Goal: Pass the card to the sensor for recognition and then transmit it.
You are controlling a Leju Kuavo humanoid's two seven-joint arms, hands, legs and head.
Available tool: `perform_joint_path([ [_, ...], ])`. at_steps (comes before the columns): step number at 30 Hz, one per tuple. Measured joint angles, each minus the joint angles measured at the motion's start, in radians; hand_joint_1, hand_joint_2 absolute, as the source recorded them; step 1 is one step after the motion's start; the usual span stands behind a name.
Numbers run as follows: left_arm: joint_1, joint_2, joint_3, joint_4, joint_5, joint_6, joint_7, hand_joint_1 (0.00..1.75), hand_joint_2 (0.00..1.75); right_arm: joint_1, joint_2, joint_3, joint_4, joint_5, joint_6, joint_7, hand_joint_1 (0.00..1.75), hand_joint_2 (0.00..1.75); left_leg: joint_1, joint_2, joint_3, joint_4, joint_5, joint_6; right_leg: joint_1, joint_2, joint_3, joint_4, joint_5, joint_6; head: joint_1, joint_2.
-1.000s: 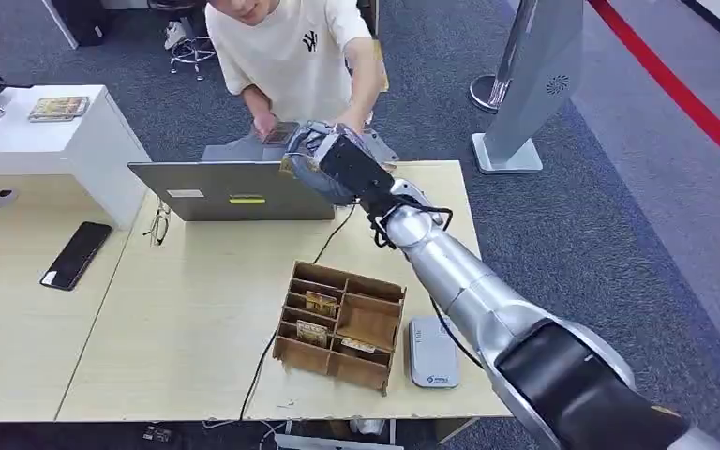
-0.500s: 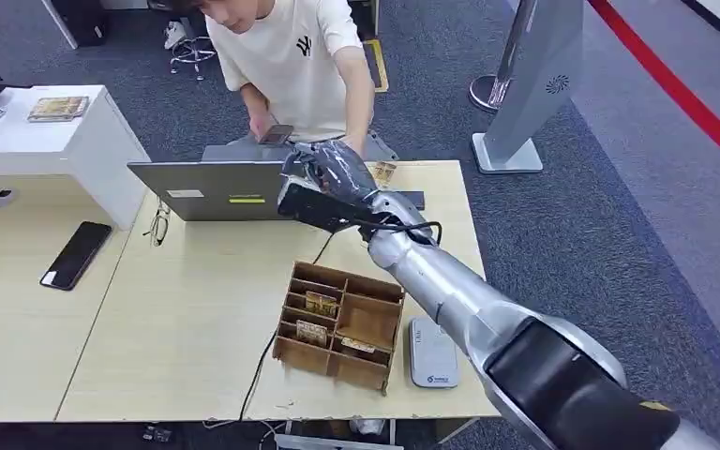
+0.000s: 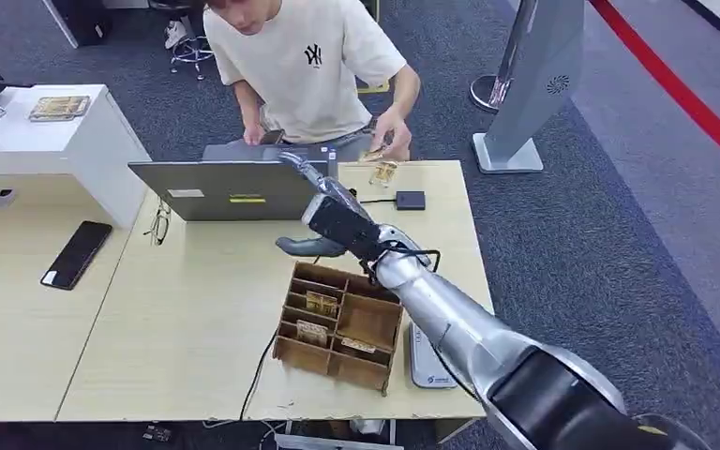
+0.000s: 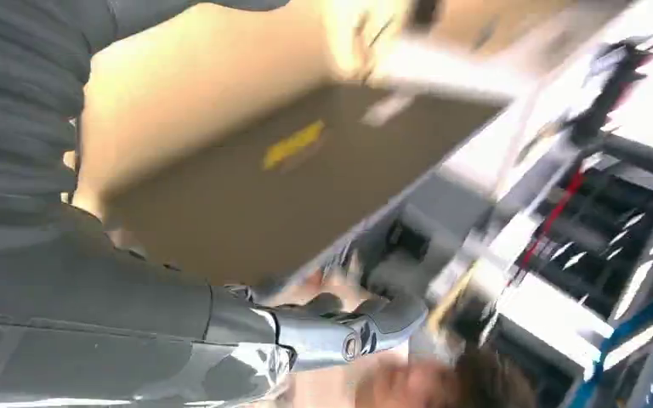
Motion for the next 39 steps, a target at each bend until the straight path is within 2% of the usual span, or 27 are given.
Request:
perform_joint_path([
  [1, 0.002, 0.0, 0.003, 0.0, 0.001, 0.001, -0.004, 0.0, 0.0, 0.025, -0.008, -0.019, -0.039, -0.073, 0.088, -0.008, 0.0, 0.0, 0.0, 0.0, 0.0, 0.0, 0.0, 0.0, 0.0, 0.0, 0.0, 0.0, 0.0, 0.0, 0.0, 0.0],
  [4, 0.011, 0.001, 0.014, 0.0, 0.005, 0.004, -0.021, 0.0, 0.0, 0.101, -0.035, -0.066, -0.127, -0.234, 0.26, -0.022, 0.0, 0.0, 0.0, 0.0, 0.0, 0.0, 0.0, 0.0, 0.0, 0.0, 0.0, 0.0, 0.0, 0.0, 0.0, 0.0],
  [8, 0.016, 0.002, 0.023, 0.0, 0.008, 0.006, -0.03, 0.0, 0.0, 0.19, -0.074, -0.131, -0.226, -0.377, 0.391, -0.018, 0.0, 0.0, 0.0, 0.0, 0.0, 0.0, 0.0, 0.0, 0.0, 0.0, 0.0, -0.001, 0.0, 0.0, 0.0, 0.0],
  [11, 0.02, 0.003, 0.029, 0.0, 0.01, 0.007, -0.034, 0.0, 0.0, 0.245, -0.099, -0.17, -0.28, -0.428, 0.443, -0.016, 0.0, 0.0, 0.0, 0.0, 0.0, 0.0, 0.0, 0.0, 0.0, 0.0, 0.0, -0.001, 0.0, 0.0, 0.0, 0.0],
  [22, 0.032, 0.003, 0.053, 0.0, 0.027, 0.017, -0.042, 0.0, 0.0, 0.391, -0.16, -0.257, -0.363, -0.438, 0.457, 0.007, 0.0, 0.0, 0.0, 0.0, 0.0, 0.0, -0.001, 0.0, 0.0, 0.0, 0.0, -0.001, 0.0, 0.0, 0.0, 0.0],
  [28, 0.039, 0.003, 0.062, 0.0, 0.028, 0.02, -0.042, 0.0, 0.0, 0.453, -0.179, -0.283, -0.374, -0.417, 0.387, 0.02, 0.0, 0.0, 0.0, 0.0, 0.0, 0.0, -0.001, 0.0, 0.0, 0.0, 0.0, -0.001, 0.0, 0.0, 0.0, 0.0],
  [39, 0.043, 0.003, 0.065, 0.0, 0.023, 0.021, -0.039, 0.0, 0.0, 0.5, -0.181, -0.336, -0.415, -0.429, 0.329, 0.024, 0.0, 0.0, 0.0, 0.001, 0.0, 0.0, 0.0, 0.0, 0.0, 0.0, 0.0, -0.001, 0.0, 0.0, 0.0, 0.0],
])
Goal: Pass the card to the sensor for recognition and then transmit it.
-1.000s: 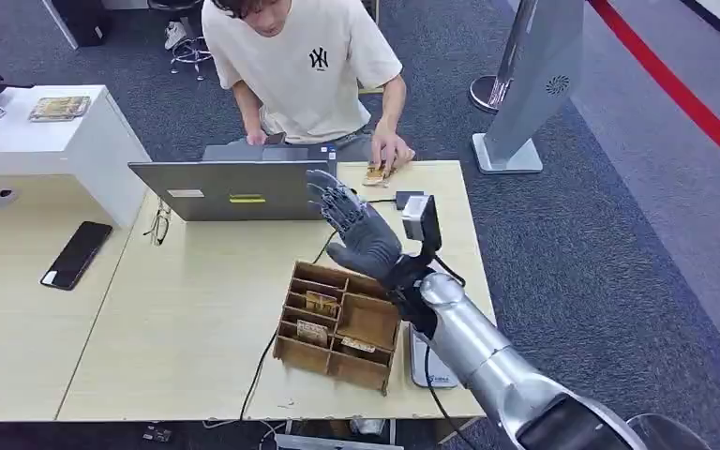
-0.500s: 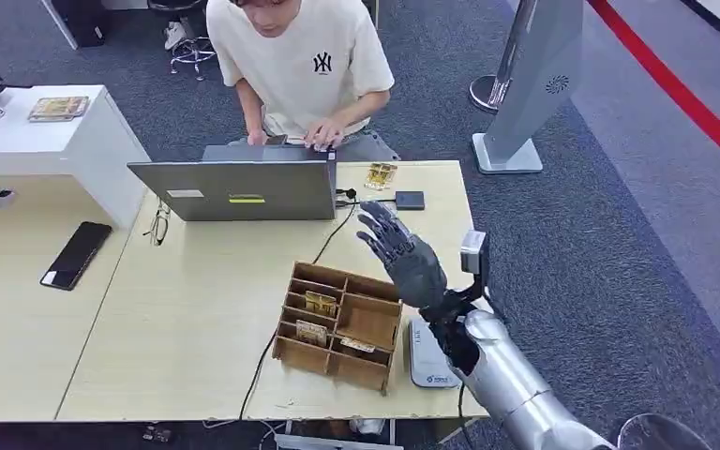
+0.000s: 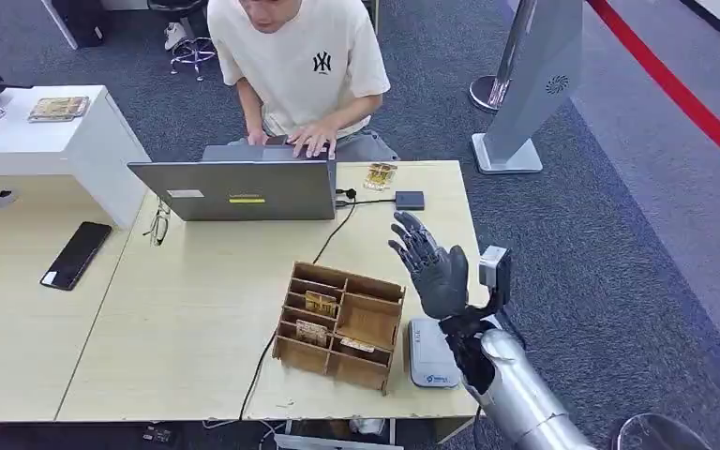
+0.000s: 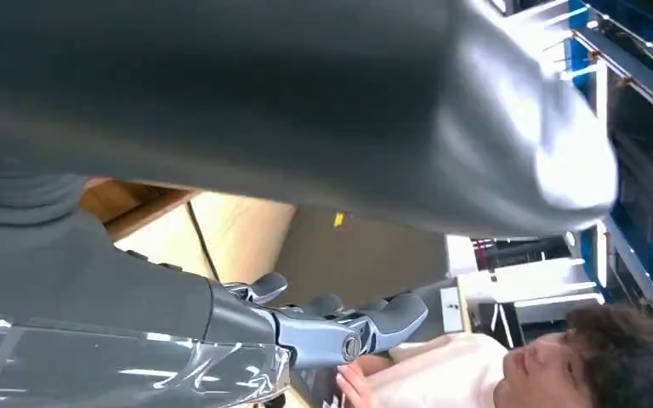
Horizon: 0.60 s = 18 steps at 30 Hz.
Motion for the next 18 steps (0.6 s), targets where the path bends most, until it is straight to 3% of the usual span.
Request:
perform_joint_path([
  [18, 0.0, -0.005, 0.002, 0.0, -0.006, 0.003, 0.0, 0.0, 0.0, 0.015, 0.0, -0.04, -0.023, 0.014, -0.055, 0.011, 0.0, 0.0, 0.0, 0.0, 0.0, 0.0, 0.0, 0.0, 0.0, 0.0, 0.0, 0.0, 0.0, 0.0, 0.0, 0.0],
])
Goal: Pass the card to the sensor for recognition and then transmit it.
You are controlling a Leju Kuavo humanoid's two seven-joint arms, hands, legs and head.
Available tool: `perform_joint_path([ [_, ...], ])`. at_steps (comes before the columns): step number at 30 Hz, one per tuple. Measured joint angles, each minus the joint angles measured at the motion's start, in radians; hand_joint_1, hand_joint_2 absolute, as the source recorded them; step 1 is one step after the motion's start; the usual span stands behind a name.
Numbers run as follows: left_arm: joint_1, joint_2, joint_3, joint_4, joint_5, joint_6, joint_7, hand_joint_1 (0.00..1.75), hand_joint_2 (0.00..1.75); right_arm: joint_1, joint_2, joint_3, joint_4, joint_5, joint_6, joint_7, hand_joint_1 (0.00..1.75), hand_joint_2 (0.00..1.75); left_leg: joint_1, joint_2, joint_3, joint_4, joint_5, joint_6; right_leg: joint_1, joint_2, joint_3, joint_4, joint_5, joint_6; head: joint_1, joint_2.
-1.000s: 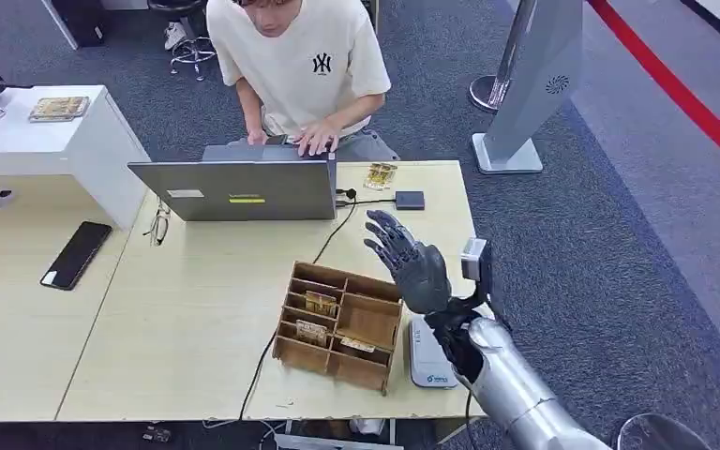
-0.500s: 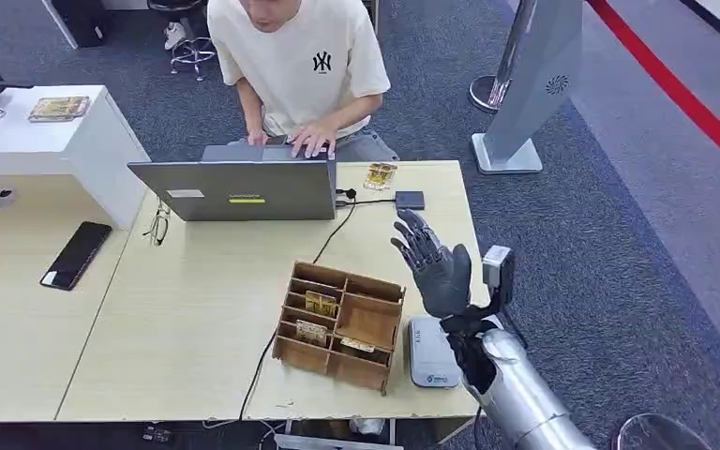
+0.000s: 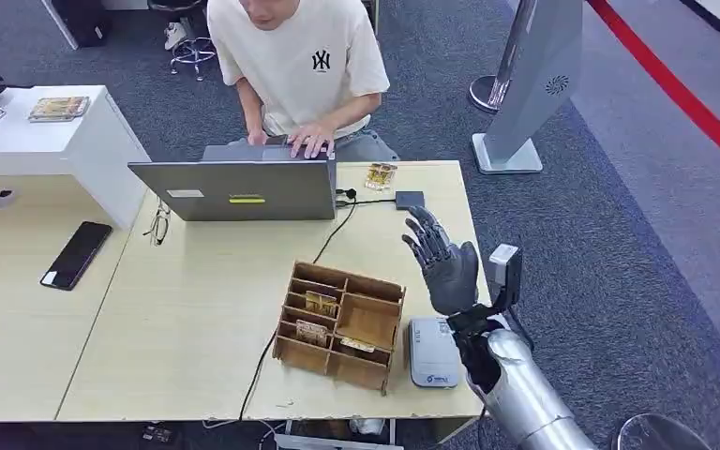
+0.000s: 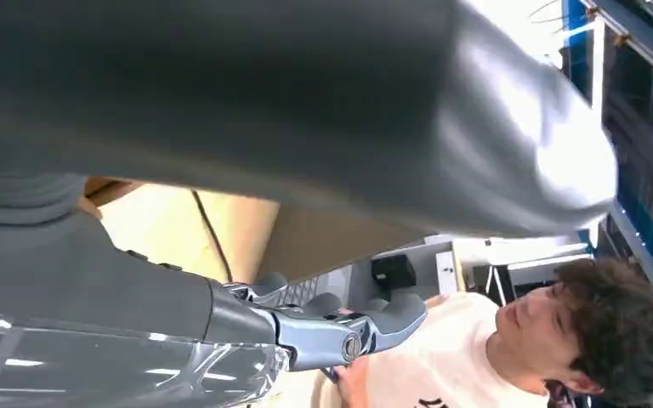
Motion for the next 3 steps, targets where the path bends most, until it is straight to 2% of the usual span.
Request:
perform_joint_path([
  [3, 0.0, 0.0, 0.0, 0.0, 0.0, 0.0, 0.0, 0.0, 0.0, 0.001, 0.0, -0.002, 0.0, 0.001, -0.009, 0.002, 0.0, 0.0, 0.0, 0.0, 0.0, 0.0, 0.0, 0.0, 0.0, 0.0, 0.0, 0.0, 0.0, 0.0, 0.0, 0.0],
])
